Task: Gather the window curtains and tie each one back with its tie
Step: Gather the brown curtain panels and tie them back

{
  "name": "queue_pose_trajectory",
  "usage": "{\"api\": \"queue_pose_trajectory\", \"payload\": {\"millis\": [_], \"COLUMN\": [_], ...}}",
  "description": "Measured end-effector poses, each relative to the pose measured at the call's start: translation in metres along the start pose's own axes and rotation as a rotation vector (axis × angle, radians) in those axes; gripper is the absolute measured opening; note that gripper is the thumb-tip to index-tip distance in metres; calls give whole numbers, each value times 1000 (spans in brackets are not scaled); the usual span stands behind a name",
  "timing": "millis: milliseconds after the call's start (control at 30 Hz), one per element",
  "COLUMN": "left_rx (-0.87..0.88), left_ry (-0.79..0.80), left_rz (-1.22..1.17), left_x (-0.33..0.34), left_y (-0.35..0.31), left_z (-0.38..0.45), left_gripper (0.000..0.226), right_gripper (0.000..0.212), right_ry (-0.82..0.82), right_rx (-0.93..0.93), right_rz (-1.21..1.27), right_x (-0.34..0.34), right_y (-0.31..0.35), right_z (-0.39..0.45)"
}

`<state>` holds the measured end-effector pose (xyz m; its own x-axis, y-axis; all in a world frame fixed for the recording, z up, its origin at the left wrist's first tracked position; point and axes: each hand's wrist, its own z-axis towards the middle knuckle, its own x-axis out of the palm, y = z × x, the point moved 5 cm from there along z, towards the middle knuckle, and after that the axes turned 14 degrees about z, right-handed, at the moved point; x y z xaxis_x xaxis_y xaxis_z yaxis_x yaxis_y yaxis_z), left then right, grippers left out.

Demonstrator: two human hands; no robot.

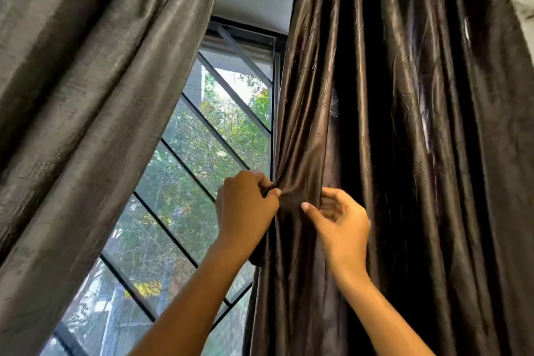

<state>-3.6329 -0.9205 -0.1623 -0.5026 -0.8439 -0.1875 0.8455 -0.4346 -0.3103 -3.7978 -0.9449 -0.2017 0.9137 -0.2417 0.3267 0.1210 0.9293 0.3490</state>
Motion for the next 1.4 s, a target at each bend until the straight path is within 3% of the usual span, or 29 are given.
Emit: {"api": "queue_pose_trajectory", "payload": {"millis": [67,133,400,533,567,667,767,833,900,967,1033,1167,1267,1400], "left_rx": [13,15,24,-26,-32,-42,-50,-45,-30,-19,-15,-6,4,7], "left_ry": [-43,-61,21,18,7,-15,-7,5,11,7,-9,-54,-55,-29], "left_rz": [25,8,-176,-160,-143,-127,-126,-121,-118,-115,-97,-54,-75,-148], "left_x": [-1,-1,4,3,2,1,2,2,2,2,0,-3,-2,0], "left_y": [-3,-6,-3,-1,-1,1,2,2,2,4,5,3,-2,1], "left_z": [-2,-5,-11,-6,-5,-5,-4,-2,-3,-3,-2,-3,-8,-11], "left_gripper": [11,12,30,17,14,12,12,11,11,12,12,11,12,18], "right_gripper": [31,36,40,29,28,35,80,95,92,75,49,20,24,32], "right_ry": [-57,20,303,391,370,108,97,168,189,140,26,-116,67,196], "right_rx": [-266,-353,-154,-53,-65,-173,35,200,335,397,259,-279,-307,-280], "right_rz": [-193,-272,-160,-37,-55,-303,-367,-284,-103,103,114,-258,-386,-325], "right_x": [1,13,30,28,23,3,-2,5,12,17,13,11,30,34], "right_y": [21,31,26,21,20,11,-13,-26,-34,-34,-24,26,37,34], "right_z": [-10,-22,-30,-28,-26,-11,1,5,9,12,14,-7,-21,-28]}}
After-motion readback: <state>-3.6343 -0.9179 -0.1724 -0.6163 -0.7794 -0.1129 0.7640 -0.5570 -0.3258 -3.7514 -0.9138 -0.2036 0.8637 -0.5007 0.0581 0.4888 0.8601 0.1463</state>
